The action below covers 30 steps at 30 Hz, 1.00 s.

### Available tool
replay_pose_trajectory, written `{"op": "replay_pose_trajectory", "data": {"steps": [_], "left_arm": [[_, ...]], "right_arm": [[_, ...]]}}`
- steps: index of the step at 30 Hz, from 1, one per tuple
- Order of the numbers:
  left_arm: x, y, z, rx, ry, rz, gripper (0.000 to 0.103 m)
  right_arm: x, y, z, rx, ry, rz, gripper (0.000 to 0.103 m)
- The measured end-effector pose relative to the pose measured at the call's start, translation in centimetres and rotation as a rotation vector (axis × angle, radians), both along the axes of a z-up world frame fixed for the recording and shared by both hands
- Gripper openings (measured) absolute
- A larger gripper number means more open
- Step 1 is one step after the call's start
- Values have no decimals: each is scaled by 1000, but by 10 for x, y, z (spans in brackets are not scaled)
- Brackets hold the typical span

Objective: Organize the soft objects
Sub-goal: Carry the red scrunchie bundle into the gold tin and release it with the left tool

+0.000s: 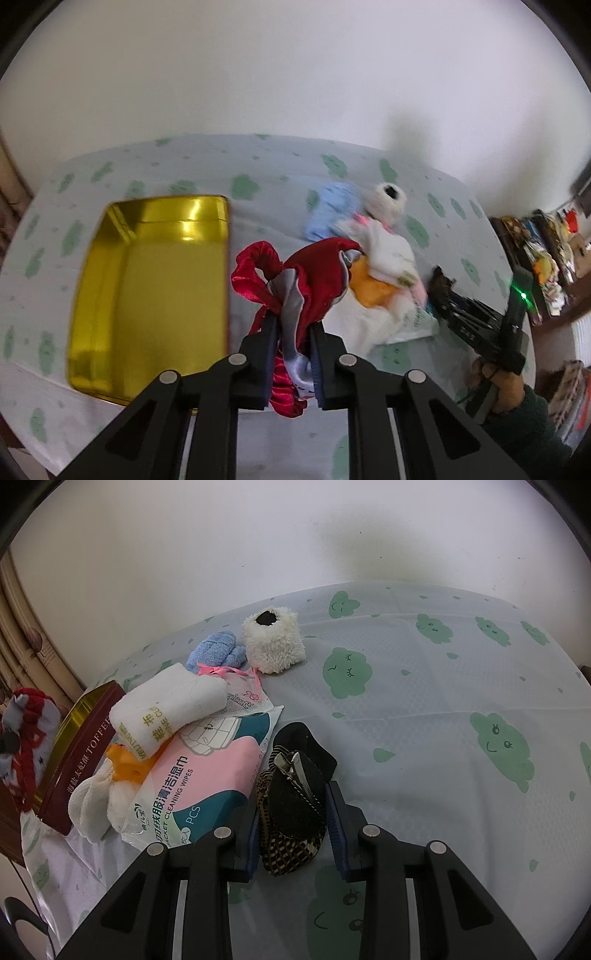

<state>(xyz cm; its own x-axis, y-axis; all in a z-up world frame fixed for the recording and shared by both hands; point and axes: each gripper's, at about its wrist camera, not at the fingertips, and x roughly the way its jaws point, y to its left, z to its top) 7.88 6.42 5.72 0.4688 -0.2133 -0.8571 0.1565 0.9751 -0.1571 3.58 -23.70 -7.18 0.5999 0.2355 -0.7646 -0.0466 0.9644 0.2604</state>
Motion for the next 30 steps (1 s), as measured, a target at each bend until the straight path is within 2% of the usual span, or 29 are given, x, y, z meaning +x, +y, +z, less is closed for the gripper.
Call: {"op": "replay_pose_trajectory", "data": {"steps": [6, 9, 13, 24, 27, 30], "left_arm": [[9, 44, 3, 95, -12, 98, 16], [16, 69, -10, 136, 16, 156, 16], [22, 91, -30, 150, 59, 213, 16], [30, 109, -64, 207, 89, 246, 16], [31, 111, -69, 227, 89, 249, 21], [31, 113, -70, 233, 79, 252, 32]], "right_arm": [[0, 1, 0, -3, 0, 0, 31], [0, 1, 0, -5, 1, 0, 31], [1, 2, 0, -11, 1, 0, 31], [0, 5, 0, -41, 2, 1, 31], [-1, 6, 0, -47, 3, 1, 31], [0, 8, 1, -60, 3, 1, 31]]}}
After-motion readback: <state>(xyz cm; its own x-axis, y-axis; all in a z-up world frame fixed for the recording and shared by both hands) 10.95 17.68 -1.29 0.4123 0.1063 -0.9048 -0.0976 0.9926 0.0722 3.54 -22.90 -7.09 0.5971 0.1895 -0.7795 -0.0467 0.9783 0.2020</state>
